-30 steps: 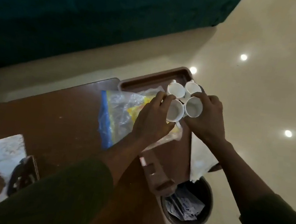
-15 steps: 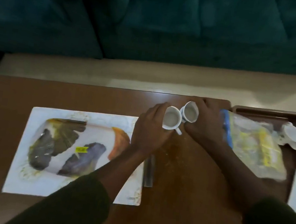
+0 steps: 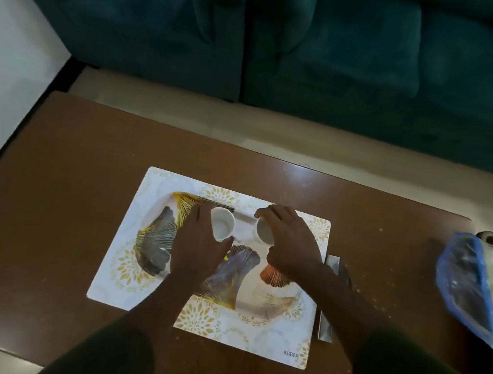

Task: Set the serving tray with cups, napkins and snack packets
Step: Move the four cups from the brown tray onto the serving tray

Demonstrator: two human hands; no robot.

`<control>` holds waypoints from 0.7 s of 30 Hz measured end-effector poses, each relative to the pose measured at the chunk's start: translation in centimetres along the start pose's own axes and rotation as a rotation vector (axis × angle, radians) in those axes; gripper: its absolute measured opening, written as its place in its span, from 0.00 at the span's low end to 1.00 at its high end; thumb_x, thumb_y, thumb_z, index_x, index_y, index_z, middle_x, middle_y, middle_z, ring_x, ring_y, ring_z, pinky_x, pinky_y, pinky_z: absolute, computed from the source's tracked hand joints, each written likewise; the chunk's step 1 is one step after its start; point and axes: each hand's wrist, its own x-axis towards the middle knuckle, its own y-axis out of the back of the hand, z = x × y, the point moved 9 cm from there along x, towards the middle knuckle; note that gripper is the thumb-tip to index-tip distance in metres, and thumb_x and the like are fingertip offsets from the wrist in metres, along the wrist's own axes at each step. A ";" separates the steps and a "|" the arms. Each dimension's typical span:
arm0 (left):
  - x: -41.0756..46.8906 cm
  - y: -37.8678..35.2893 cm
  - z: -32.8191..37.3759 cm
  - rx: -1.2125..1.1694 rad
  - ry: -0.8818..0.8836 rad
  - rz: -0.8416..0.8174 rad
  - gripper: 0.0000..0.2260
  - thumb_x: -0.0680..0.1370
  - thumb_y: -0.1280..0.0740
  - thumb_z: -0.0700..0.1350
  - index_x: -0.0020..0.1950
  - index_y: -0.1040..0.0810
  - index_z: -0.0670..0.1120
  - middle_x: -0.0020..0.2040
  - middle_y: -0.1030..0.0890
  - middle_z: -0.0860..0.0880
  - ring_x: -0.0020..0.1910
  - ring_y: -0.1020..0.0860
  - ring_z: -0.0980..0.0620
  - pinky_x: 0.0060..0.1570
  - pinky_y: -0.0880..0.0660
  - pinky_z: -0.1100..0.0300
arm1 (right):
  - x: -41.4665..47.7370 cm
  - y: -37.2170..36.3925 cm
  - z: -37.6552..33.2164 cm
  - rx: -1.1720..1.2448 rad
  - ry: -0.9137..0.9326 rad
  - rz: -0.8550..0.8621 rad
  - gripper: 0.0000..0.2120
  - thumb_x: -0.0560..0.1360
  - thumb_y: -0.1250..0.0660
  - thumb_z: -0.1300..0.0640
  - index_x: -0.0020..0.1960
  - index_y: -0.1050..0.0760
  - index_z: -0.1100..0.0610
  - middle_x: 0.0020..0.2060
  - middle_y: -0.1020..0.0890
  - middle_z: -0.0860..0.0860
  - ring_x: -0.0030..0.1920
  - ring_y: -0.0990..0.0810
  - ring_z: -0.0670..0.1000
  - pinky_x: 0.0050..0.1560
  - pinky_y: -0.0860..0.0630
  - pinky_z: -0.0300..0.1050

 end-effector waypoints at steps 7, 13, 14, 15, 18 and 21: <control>-0.1 -1.0 -1.7 0.015 -0.002 -0.063 0.29 0.70 0.25 0.51 0.69 0.30 0.48 0.62 0.26 0.43 0.59 0.23 0.43 0.52 0.21 0.45 | -0.1 -3.2 -1.6 -0.063 0.036 -0.044 0.35 0.59 0.26 0.67 0.62 0.29 0.48 0.61 0.24 0.46 0.62 0.28 0.51 0.58 0.27 0.47; -0.1 -2.0 -2.8 -0.003 0.008 -0.121 0.30 0.71 0.24 0.51 0.70 0.30 0.47 0.64 0.27 0.43 0.60 0.24 0.45 0.56 0.21 0.47 | -0.8 -4.2 -2.2 -0.143 0.056 -0.018 0.36 0.55 0.23 0.65 0.60 0.27 0.47 0.58 0.20 0.46 0.59 0.23 0.54 0.55 0.24 0.50; -0.2 -2.1 -3.0 -0.007 0.007 -0.123 0.30 0.71 0.24 0.51 0.69 0.30 0.47 0.64 0.27 0.43 0.60 0.24 0.45 0.56 0.21 0.48 | -0.9 -4.6 -2.2 -0.146 0.054 -0.035 0.35 0.57 0.24 0.65 0.61 0.28 0.47 0.60 0.21 0.46 0.61 0.24 0.54 0.59 0.25 0.52; -0.3 -2.2 -3.1 -0.005 0.000 -0.129 0.30 0.70 0.24 0.51 0.69 0.30 0.46 0.64 0.27 0.43 0.60 0.24 0.45 0.56 0.21 0.48 | -1.1 -4.9 -2.2 -0.139 0.050 -0.056 0.35 0.60 0.25 0.66 0.63 0.29 0.47 0.62 0.22 0.46 0.64 0.27 0.53 0.62 0.28 0.53; -0.3 -2.3 -3.4 0.039 -0.023 -0.162 0.33 0.71 0.25 0.56 0.71 0.32 0.47 0.67 0.29 0.44 0.63 0.26 0.45 0.56 0.21 0.47 | -1.7 -5.3 -2.3 -0.115 0.038 -0.094 0.35 0.65 0.27 0.63 0.68 0.33 0.47 0.69 0.28 0.46 0.70 0.33 0.53 0.69 0.34 0.54; 0.1 -1.8 -3.7 0.191 -0.082 -0.185 0.40 0.69 0.27 0.62 0.76 0.38 0.50 0.74 0.33 0.44 0.69 0.29 0.42 0.58 0.22 0.44 | -2.9 -4.4 -1.6 0.000 -0.119 0.016 0.35 0.67 0.25 0.48 0.70 0.35 0.48 0.71 0.30 0.46 0.72 0.34 0.52 0.72 0.37 0.54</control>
